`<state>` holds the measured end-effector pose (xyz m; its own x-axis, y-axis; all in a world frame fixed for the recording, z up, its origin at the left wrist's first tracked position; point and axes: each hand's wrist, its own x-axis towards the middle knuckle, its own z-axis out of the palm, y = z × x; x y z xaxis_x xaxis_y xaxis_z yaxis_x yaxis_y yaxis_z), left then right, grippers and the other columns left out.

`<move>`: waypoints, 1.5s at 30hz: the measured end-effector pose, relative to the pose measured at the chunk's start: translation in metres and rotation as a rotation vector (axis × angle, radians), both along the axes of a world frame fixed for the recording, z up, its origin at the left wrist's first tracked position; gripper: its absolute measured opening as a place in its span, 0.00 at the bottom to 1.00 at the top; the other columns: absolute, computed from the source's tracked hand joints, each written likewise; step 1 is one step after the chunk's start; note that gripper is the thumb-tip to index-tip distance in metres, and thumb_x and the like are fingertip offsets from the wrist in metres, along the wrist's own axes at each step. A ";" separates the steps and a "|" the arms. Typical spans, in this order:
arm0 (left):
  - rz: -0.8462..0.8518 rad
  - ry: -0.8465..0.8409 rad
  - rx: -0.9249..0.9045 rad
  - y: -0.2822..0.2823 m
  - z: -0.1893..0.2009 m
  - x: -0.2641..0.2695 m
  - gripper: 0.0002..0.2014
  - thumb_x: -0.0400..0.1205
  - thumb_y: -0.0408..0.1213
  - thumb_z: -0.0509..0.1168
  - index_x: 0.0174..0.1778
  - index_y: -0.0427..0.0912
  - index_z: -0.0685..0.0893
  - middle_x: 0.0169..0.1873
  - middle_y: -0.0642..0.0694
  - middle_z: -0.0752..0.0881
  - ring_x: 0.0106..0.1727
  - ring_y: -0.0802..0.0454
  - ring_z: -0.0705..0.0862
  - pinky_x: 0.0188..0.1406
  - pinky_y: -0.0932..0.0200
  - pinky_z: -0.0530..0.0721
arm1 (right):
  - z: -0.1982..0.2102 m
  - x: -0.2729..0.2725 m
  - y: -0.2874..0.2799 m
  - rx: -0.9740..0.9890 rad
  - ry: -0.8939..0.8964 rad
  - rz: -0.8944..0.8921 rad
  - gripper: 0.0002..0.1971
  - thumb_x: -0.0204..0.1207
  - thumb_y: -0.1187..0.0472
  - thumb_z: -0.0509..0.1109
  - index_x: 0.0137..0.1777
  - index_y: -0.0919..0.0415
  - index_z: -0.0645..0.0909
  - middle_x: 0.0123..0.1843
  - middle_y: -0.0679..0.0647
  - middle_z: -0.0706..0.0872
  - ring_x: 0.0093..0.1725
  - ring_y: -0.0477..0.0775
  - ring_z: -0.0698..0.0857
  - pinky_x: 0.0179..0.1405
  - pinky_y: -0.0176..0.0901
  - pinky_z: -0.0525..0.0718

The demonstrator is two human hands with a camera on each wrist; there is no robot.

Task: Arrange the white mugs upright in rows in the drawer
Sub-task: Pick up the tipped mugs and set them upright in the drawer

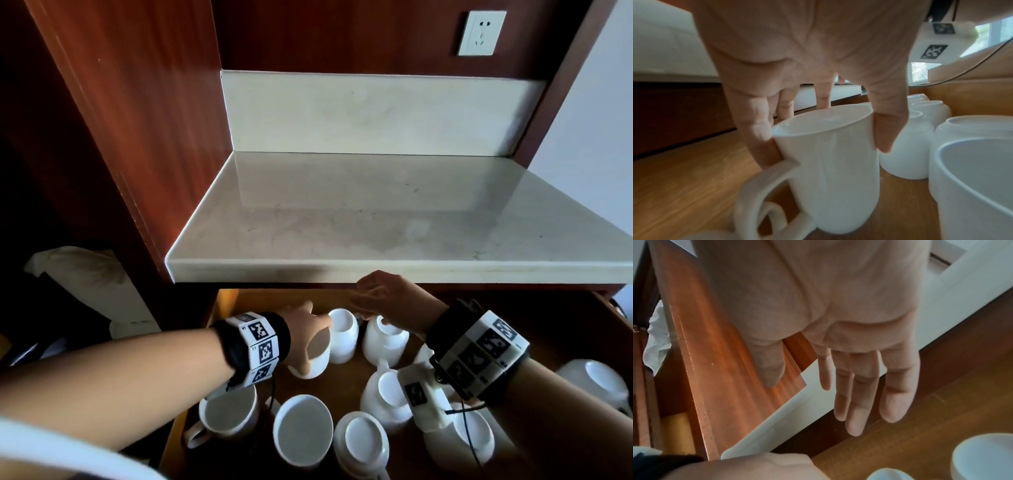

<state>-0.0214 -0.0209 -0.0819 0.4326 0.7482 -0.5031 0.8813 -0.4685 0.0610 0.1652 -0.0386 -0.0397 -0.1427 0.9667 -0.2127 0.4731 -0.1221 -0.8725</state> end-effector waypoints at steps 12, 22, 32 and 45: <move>-0.079 0.190 0.009 -0.006 -0.018 0.014 0.45 0.67 0.49 0.79 0.76 0.50 0.61 0.72 0.36 0.64 0.64 0.33 0.78 0.51 0.49 0.81 | -0.009 0.001 0.002 0.131 -0.401 0.102 0.17 0.72 0.48 0.75 0.52 0.62 0.83 0.42 0.51 0.88 0.40 0.51 0.85 0.36 0.37 0.78; 0.047 0.134 0.083 -0.013 0.001 -0.009 0.46 0.68 0.66 0.72 0.78 0.56 0.61 0.70 0.44 0.68 0.73 0.37 0.68 0.68 0.41 0.72 | -0.066 -0.045 0.039 -0.057 -1.132 0.593 0.48 0.65 0.59 0.79 0.80 0.41 0.55 0.80 0.54 0.62 0.78 0.66 0.68 0.71 0.62 0.75; 0.162 0.064 0.113 -0.019 0.009 -0.049 0.35 0.75 0.64 0.65 0.73 0.46 0.73 0.66 0.40 0.76 0.68 0.36 0.75 0.60 0.44 0.77 | -0.067 -0.061 0.060 0.055 -1.281 0.684 0.45 0.60 0.51 0.82 0.77 0.45 0.64 0.76 0.55 0.73 0.73 0.61 0.76 0.67 0.56 0.80; 0.166 -0.201 0.118 -0.008 0.017 -0.039 0.45 0.70 0.60 0.73 0.80 0.47 0.64 0.73 0.42 0.73 0.72 0.44 0.74 0.67 0.49 0.76 | -0.016 -0.028 0.011 0.469 -1.303 0.595 0.42 0.63 0.44 0.77 0.76 0.49 0.62 0.70 0.56 0.71 0.65 0.62 0.77 0.60 0.52 0.80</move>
